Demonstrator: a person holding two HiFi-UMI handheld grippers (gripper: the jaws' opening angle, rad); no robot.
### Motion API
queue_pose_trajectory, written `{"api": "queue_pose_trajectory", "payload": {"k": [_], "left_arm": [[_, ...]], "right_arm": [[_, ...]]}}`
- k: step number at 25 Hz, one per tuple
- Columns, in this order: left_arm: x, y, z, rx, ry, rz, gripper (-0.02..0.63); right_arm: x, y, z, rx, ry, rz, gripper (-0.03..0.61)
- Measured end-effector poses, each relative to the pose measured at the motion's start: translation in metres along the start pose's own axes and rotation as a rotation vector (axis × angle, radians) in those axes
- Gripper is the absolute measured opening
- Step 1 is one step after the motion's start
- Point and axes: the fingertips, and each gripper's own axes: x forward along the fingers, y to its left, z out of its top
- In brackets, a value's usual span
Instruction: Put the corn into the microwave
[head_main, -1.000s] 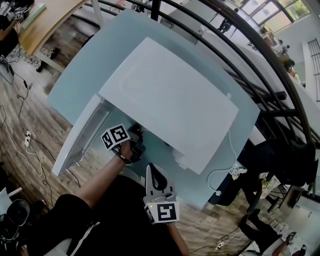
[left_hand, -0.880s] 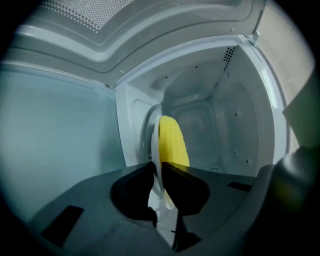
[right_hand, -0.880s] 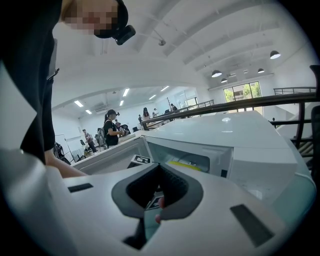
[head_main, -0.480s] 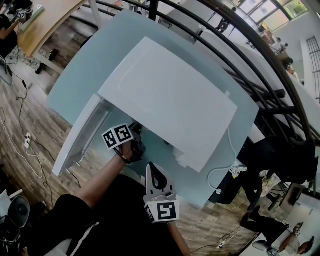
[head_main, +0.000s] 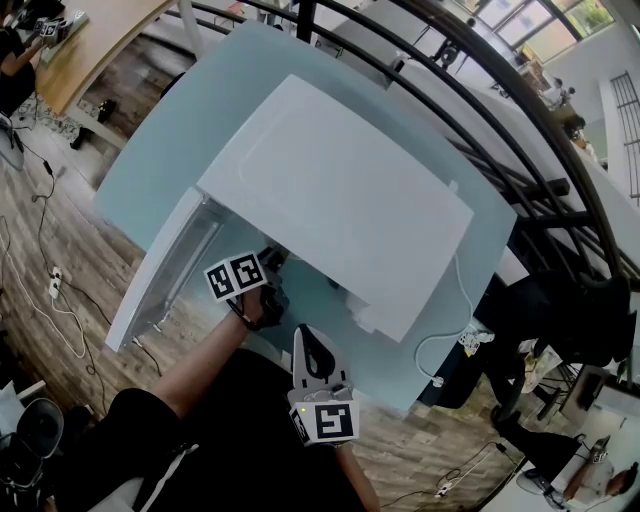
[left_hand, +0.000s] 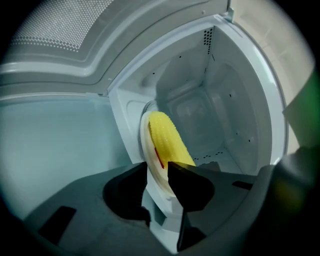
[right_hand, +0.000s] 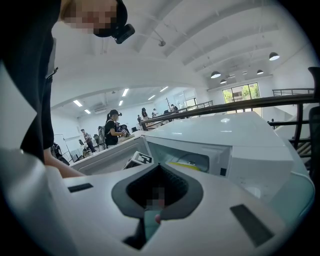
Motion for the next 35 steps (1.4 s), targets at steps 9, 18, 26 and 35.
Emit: {"api": "queue_pose_trajectory", "payload": {"k": [9,18,26,35], "left_arm": [[-0.013,0.0,-0.014,-0.002,-0.008,0.023,0.099],[-0.008,0.001,-0.01,-0.003,-0.019,0.03,0.06],[-0.001,0.001,-0.008,0.005,-0.018,0.038,0.06],[0.008,-0.005,-0.002,0.076,-0.022,0.021,0.061]], "right_arm": [[-0.006,-0.001,-0.001,-0.003,-0.001,-0.021,0.009],[-0.008,-0.001,-0.004,0.005,0.0,-0.033,0.009],[-0.009,-0.004,-0.005,0.019,0.0,-0.054,0.009],[-0.009,-0.001,-0.007,0.017,-0.001,-0.048,0.009]]}}
